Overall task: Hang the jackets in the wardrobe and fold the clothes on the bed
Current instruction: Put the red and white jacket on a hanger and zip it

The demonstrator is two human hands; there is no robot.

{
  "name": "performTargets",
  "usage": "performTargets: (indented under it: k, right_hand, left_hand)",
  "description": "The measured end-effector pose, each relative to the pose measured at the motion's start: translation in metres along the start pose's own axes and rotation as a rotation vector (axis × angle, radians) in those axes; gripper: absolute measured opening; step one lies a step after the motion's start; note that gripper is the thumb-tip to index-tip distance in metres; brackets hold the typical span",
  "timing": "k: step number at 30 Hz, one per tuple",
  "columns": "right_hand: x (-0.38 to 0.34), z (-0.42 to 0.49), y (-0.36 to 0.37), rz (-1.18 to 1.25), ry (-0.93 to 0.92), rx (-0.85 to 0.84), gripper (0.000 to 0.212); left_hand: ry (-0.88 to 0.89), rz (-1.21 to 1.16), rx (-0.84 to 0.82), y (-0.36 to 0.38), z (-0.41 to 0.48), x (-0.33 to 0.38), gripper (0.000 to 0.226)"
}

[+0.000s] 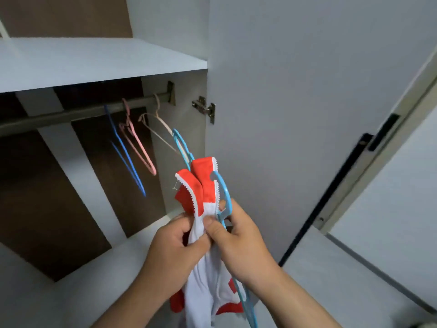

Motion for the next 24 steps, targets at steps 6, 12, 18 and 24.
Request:
performTargets:
  k: [6,12,18,24]
  right_hand:
    - [-0.026,-0.108,-0.148,-0.127,0.012,0.165,0.018]
    - [-0.049,-0.249,-0.284,-0.393,0.119,0.473,0.011]
    - [-0.072,-0.389,-0.369,-0.567,0.267,0.778,0.015]
    - [-0.084,-0.507,-0.42,-0.59,0.393,1.141,0.03]
  left_hand:
    - [0.036,-0.141,-0.355,0.151,-0.053,0.044,0.023]
    - [0.075,-0.179,-0.78,0.323,-0.128,0.083,0.026]
    - [0.119,-0.139,-1.188,0.463,-0.229,0.11,0.026]
    - [0.048,-0.038,-1.604,0.57,-0.324,0.119,0.018]
Point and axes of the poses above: each hand's wrist, its own z-axis towards the middle knuckle, its own y-axis out of the palm, x = y × z, the point moved 10 cm from there along z, towards the middle knuckle, and after that the axes turned 10 degrees about -y, right-handed, at the moved point
